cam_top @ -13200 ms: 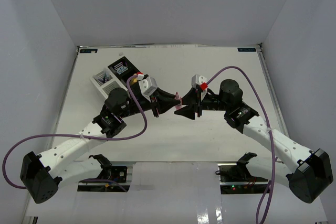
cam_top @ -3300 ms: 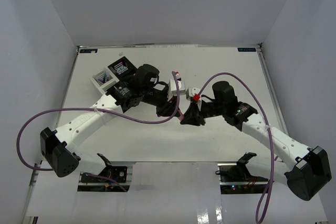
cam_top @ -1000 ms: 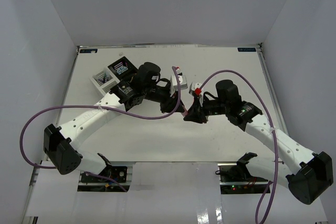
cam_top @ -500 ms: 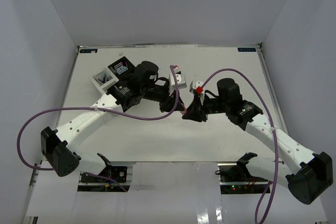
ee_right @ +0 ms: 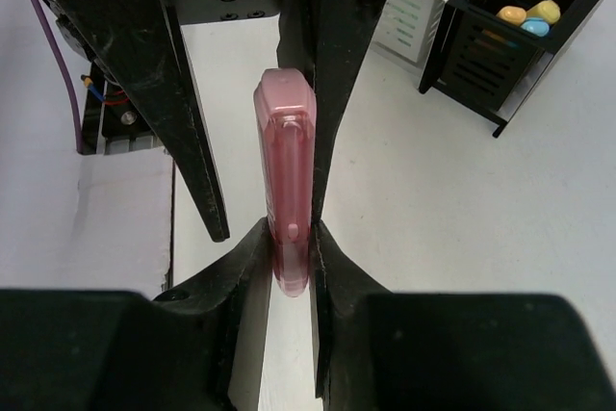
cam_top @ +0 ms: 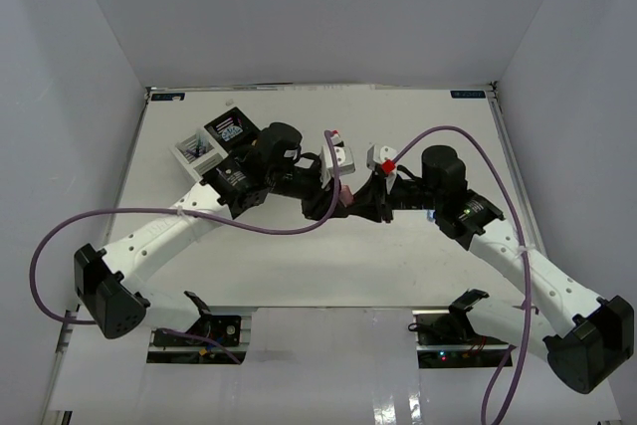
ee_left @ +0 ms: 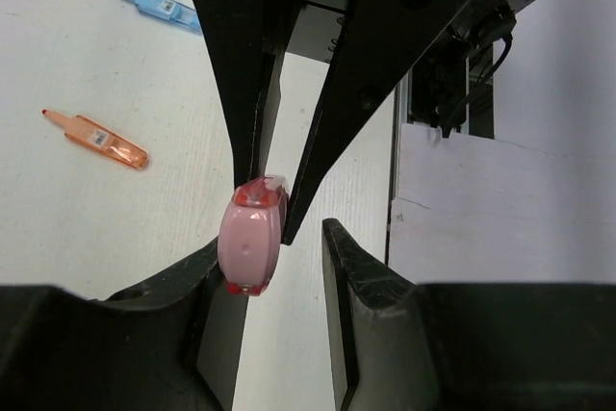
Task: Sort the stationery into containers
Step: Close the pen cap on the pen, then place the pen in the storage box.
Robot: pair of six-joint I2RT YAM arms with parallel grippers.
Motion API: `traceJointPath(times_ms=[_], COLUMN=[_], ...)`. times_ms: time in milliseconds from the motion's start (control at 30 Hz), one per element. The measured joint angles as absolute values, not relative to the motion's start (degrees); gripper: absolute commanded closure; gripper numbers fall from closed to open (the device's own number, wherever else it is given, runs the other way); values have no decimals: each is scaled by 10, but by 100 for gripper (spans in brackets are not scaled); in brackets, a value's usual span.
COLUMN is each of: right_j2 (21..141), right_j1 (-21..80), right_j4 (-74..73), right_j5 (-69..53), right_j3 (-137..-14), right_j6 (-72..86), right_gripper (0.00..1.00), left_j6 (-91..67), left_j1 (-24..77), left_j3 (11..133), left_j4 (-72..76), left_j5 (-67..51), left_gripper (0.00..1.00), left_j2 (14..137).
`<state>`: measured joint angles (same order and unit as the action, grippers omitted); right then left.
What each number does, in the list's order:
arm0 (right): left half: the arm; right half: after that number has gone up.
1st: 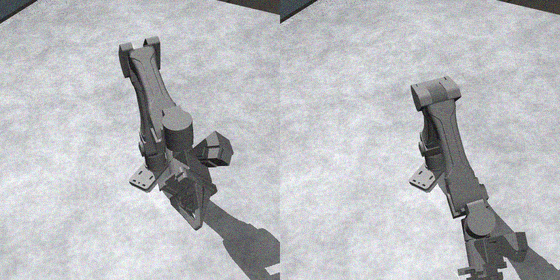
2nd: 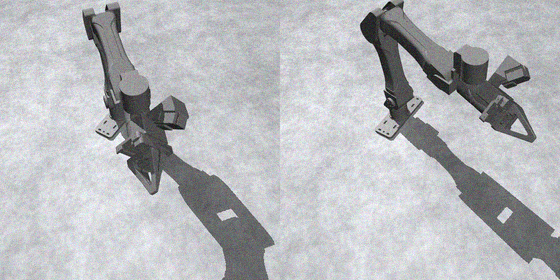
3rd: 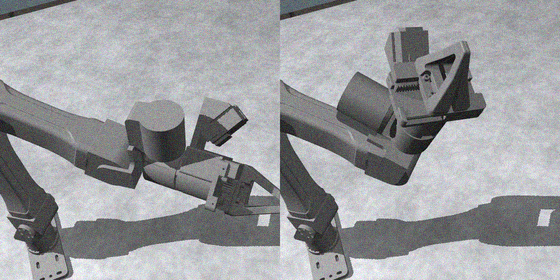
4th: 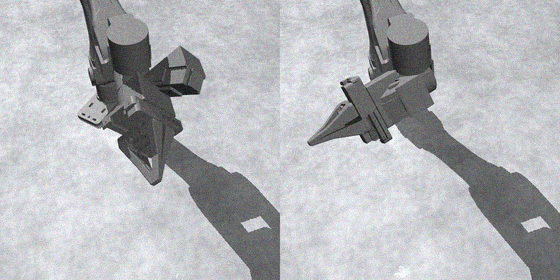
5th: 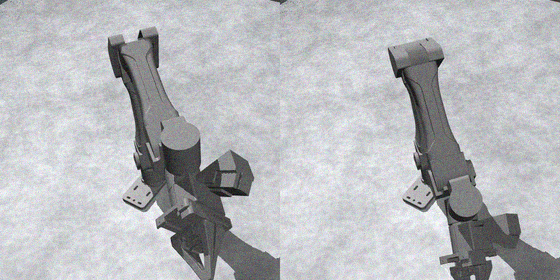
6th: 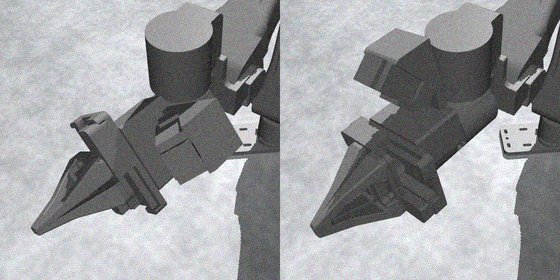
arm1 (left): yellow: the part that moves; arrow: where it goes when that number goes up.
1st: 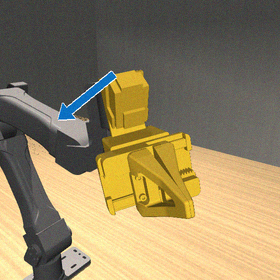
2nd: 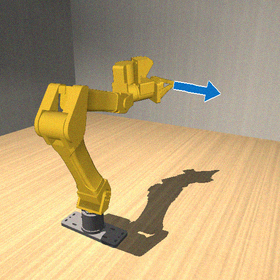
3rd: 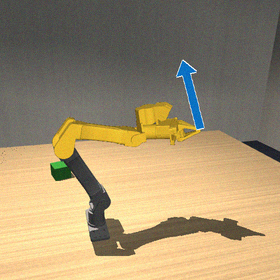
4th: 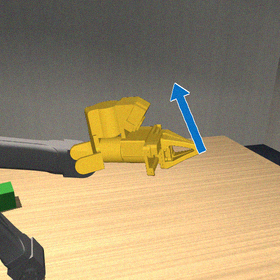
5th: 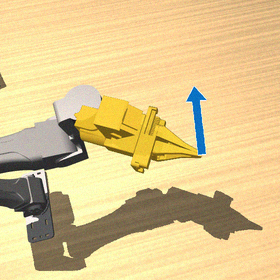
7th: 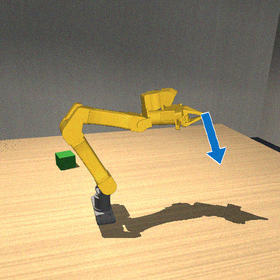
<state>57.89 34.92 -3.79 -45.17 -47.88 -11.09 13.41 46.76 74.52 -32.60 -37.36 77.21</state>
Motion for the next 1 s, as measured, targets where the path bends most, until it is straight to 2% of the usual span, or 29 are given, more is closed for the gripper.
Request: traceJointPath(times_ms=[433,600,867,1000], right_j2=[558,556,555,556], right_j1=[350,350,350,350], right_j4=[57,79,92,103], right_j5=[-472,-478,-478,-482], right_j3=[-470,-467,-442,-428], right_j6=[-108,-106,-95,-83], right_gripper=[92,92,92,92], left_j6=[99,72,34,23], left_j1=[463,455,444,443], left_j3=[653,605,519,514], left_j4=[-225,-149,-1,51], left_j5=[-336,-339,-327,-333], left_gripper=[55,55,48,48], left_j2=[685,656,554,542])
